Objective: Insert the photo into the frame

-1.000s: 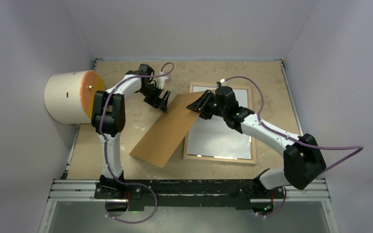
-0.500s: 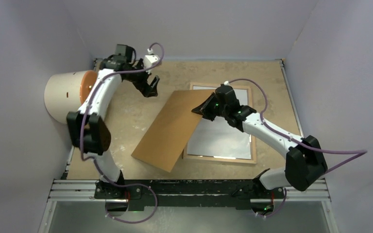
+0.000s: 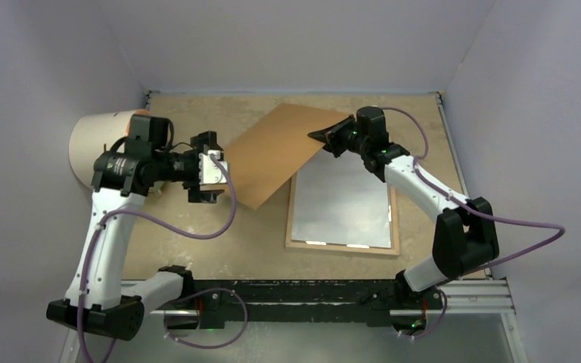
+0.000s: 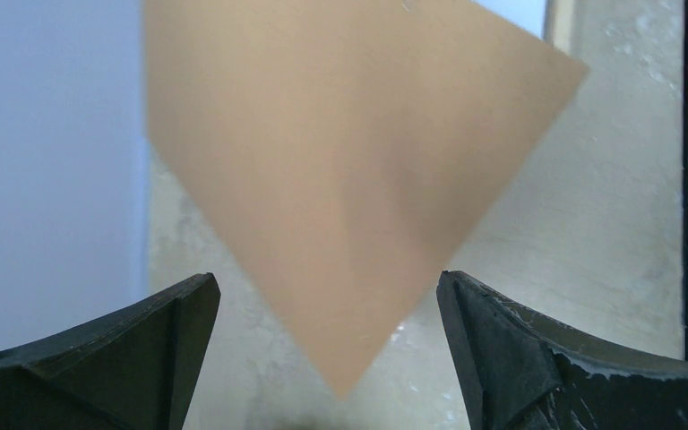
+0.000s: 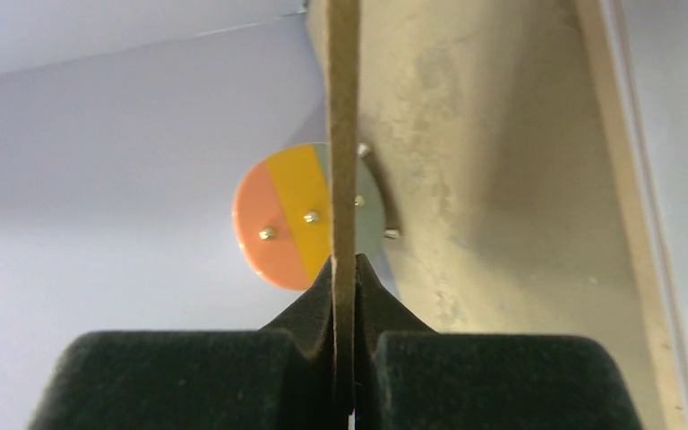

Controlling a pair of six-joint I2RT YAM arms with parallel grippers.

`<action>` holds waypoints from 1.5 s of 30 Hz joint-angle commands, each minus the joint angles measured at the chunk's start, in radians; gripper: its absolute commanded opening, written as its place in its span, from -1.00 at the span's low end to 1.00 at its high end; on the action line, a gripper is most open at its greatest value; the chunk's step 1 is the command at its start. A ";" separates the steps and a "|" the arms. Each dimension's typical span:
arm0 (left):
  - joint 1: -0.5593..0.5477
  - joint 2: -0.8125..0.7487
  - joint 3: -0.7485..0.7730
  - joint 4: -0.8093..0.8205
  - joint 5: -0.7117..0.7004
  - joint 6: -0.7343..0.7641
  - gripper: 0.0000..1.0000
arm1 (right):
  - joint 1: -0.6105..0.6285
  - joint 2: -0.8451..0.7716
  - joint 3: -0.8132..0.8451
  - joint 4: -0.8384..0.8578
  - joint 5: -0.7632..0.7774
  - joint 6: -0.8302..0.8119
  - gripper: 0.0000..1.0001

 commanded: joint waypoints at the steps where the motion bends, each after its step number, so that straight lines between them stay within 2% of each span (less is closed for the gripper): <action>1: -0.010 -0.005 -0.091 -0.042 0.010 0.144 1.00 | -0.006 -0.042 0.070 0.171 -0.107 0.136 -1.00; 7: -0.029 -0.084 -0.211 0.145 -0.068 0.176 0.98 | -0.005 -0.075 0.013 0.286 -0.117 0.216 -1.00; 11: -0.032 -0.137 -0.291 0.331 -0.116 0.149 0.83 | -0.002 -0.085 -0.003 0.333 -0.114 0.253 -1.00; 13: -0.032 -0.169 -0.345 0.434 -0.136 0.148 0.62 | 0.004 -0.091 -0.015 0.349 -0.117 0.263 -1.00; 17: -0.032 -0.233 -0.422 0.686 -0.171 0.077 -0.22 | 0.014 -0.114 -0.023 0.321 -0.118 0.240 -0.97; 18: -0.032 -0.247 -0.438 0.749 -0.176 0.054 -0.49 | 0.018 -0.119 -0.023 0.305 -0.118 0.229 -0.83; 20: -0.032 -0.275 -0.468 0.872 -0.182 0.019 -0.88 | 0.023 -0.134 -0.024 0.273 -0.121 0.208 -0.49; 21: -0.032 -0.289 -0.482 0.916 -0.181 0.009 -1.00 | 0.027 -0.145 -0.028 0.263 -0.121 0.198 -0.28; 24: -0.032 -0.313 -0.509 1.019 -0.179 0.023 -1.00 | 0.031 -0.175 -0.038 0.222 -0.162 0.132 0.29; 25: -0.033 -0.313 -0.508 1.033 -0.181 0.035 -1.00 | 0.031 -0.184 -0.043 0.198 -0.198 0.092 0.42; 29: -0.032 -0.249 -0.414 0.972 -0.184 0.048 -1.00 | -0.003 -0.235 -0.071 0.181 -0.412 -0.107 0.95; 31: -0.032 -0.197 -0.322 0.887 -0.175 0.032 -1.00 | -0.007 -0.251 0.012 0.031 -0.493 -0.352 0.97; 32: -0.032 -0.166 -0.271 0.822 -0.167 0.033 -1.00 | -0.007 -0.257 0.082 -0.083 -0.488 -0.507 0.98; 33: -0.032 -0.137 -0.191 0.751 -0.152 0.036 -1.00 | -0.007 -0.259 0.162 -0.255 -0.466 -0.765 0.98; 34: -0.032 -0.104 -0.151 0.674 -0.139 0.038 -1.00 | -0.006 -0.262 0.235 -0.386 -0.453 -0.878 0.98; 35: -0.033 -0.074 -0.081 0.601 -0.124 0.046 -1.00 | -0.006 -0.272 0.282 -0.471 -0.424 -1.039 0.98; 36: -0.032 -0.047 -0.030 0.526 -0.108 0.052 -1.00 | -0.006 -0.286 0.313 -0.530 -0.392 -1.120 0.98; 39: -0.032 0.015 0.075 0.340 -0.057 0.091 -1.00 | 0.031 -0.312 0.376 -0.571 -0.261 -1.348 0.98; 40: -0.032 0.026 0.093 0.302 -0.045 0.097 -1.00 | 0.038 -0.311 0.385 -0.558 -0.259 -1.396 0.98; 45: -0.032 0.036 0.128 0.196 -0.038 0.113 -1.00 | 0.041 -0.339 0.362 -0.441 -0.386 -1.620 0.98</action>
